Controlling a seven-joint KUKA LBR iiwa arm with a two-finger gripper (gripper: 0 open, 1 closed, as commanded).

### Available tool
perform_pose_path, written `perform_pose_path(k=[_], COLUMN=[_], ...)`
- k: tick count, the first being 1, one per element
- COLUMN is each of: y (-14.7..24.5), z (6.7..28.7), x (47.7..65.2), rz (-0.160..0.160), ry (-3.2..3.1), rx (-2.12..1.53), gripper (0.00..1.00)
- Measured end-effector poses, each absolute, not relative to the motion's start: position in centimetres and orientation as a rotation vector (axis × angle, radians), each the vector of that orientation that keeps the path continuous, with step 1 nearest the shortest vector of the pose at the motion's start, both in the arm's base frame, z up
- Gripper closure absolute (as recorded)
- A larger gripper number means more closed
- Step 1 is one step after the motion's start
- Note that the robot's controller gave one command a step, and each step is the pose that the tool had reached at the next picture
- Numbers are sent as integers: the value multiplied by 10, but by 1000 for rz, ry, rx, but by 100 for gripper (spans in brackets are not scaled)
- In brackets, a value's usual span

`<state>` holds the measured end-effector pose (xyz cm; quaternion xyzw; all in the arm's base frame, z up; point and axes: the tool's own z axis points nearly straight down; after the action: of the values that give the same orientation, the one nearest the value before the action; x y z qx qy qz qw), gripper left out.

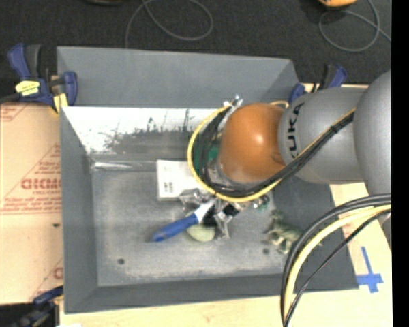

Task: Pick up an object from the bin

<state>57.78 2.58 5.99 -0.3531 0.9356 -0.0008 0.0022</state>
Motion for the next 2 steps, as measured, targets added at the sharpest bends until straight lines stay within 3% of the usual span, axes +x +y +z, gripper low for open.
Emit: perform_pose_path(k=[2], y=[25], z=[73], x=[578], rz=[-3], ry=[2935], rx=[-1105], gripper=[100])
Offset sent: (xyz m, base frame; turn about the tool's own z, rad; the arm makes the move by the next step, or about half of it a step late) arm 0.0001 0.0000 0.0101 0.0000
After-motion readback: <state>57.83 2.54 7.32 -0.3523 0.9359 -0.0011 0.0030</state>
